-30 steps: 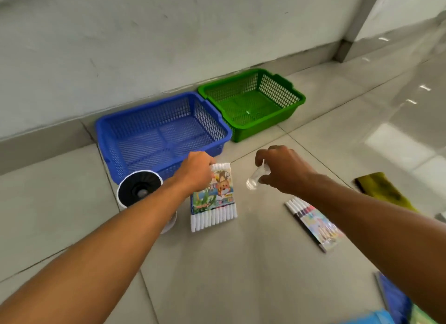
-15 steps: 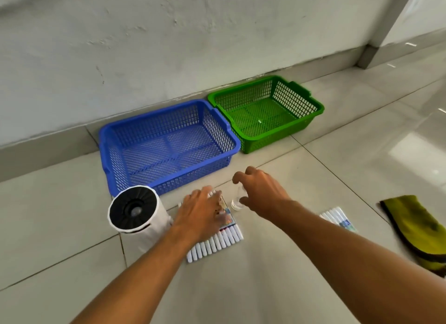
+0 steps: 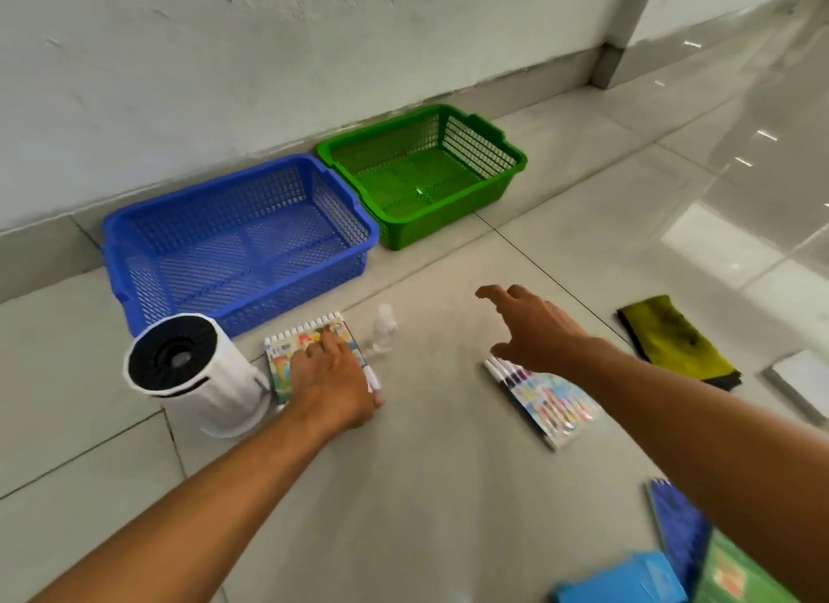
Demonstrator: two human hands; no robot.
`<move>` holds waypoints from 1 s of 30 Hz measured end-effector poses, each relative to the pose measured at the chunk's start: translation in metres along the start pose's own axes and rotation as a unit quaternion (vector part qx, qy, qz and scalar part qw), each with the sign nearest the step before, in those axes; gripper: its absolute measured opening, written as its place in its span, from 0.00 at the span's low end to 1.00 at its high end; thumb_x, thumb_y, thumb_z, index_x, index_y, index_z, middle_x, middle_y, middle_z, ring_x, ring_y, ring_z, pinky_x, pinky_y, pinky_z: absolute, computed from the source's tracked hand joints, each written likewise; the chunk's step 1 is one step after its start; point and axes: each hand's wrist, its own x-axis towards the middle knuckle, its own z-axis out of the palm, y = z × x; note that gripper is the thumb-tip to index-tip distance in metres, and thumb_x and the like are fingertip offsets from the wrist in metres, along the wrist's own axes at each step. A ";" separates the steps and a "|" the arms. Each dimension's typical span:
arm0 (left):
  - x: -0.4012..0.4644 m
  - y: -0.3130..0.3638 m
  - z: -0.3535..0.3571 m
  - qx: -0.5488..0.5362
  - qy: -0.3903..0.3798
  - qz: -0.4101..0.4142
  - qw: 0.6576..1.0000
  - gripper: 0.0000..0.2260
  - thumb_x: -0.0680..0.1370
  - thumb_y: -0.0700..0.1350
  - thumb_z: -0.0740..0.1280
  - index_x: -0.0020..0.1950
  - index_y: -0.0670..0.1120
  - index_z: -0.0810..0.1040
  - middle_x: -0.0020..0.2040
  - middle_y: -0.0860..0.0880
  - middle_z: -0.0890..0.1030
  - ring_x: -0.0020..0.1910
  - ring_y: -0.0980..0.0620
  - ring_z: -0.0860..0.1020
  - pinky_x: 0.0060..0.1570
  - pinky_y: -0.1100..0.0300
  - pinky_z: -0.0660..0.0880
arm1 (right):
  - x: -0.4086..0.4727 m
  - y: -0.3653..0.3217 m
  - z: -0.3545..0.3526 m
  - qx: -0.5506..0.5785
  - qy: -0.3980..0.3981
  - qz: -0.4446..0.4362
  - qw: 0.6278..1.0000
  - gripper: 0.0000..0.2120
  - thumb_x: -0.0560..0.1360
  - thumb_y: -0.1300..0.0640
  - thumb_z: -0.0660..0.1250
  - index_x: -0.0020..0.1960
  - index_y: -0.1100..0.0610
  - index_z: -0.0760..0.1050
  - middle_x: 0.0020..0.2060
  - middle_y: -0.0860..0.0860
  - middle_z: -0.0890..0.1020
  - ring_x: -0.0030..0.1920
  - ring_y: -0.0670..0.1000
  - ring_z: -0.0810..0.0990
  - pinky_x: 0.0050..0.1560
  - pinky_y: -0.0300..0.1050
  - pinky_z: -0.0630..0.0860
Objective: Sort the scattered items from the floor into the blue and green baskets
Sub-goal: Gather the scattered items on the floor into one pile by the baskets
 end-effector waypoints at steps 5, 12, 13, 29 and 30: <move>-0.036 0.073 -0.026 0.025 -0.098 0.150 0.984 0.26 0.75 0.65 0.64 0.64 0.47 0.75 0.64 0.46 0.76 0.62 0.45 0.76 0.57 0.55 0.70 | -0.060 0.056 0.000 -0.011 -0.025 0.068 0.997 0.37 0.73 0.50 0.73 0.75 0.47 0.58 0.62 0.53 0.73 0.55 0.55 0.78 0.52 0.53 0.79; -0.031 0.170 -0.005 -0.097 0.057 0.257 0.960 0.49 0.67 0.71 0.67 0.78 0.51 0.49 0.75 0.40 0.57 0.73 0.41 0.59 0.68 0.46 0.60 | -0.179 0.079 0.026 -0.013 -0.115 0.102 0.988 0.34 0.68 0.39 0.74 0.69 0.46 0.66 0.62 0.49 0.74 0.57 0.53 0.76 0.56 0.50 0.75; -0.025 0.181 -0.003 -0.090 0.065 0.253 0.961 0.54 0.64 0.75 0.65 0.78 0.50 0.43 0.77 0.39 0.52 0.75 0.40 0.55 0.70 0.44 0.56 | -0.198 0.079 0.032 -0.015 -0.136 0.096 0.986 0.36 0.68 0.38 0.74 0.71 0.45 0.65 0.64 0.48 0.72 0.60 0.52 0.74 0.59 0.50 0.73; -0.054 0.157 0.013 0.060 0.171 0.355 0.917 0.16 0.76 0.46 0.65 0.58 0.37 0.77 0.55 0.36 0.81 0.51 0.41 0.80 0.48 0.54 0.76 | -0.263 0.008 0.089 -0.045 -0.133 0.107 0.984 0.23 0.77 0.52 0.67 0.70 0.53 0.66 0.61 0.53 0.73 0.62 0.56 0.74 0.57 0.50 0.73; -0.061 0.145 0.011 0.103 0.195 0.373 0.901 0.14 0.71 0.43 0.70 0.52 0.37 0.80 0.47 0.37 0.83 0.43 0.43 0.82 0.39 0.57 0.78 | -0.260 0.007 0.088 -0.041 -0.141 0.115 0.982 0.22 0.77 0.54 0.67 0.69 0.53 0.66 0.60 0.54 0.73 0.61 0.56 0.75 0.56 0.50 0.74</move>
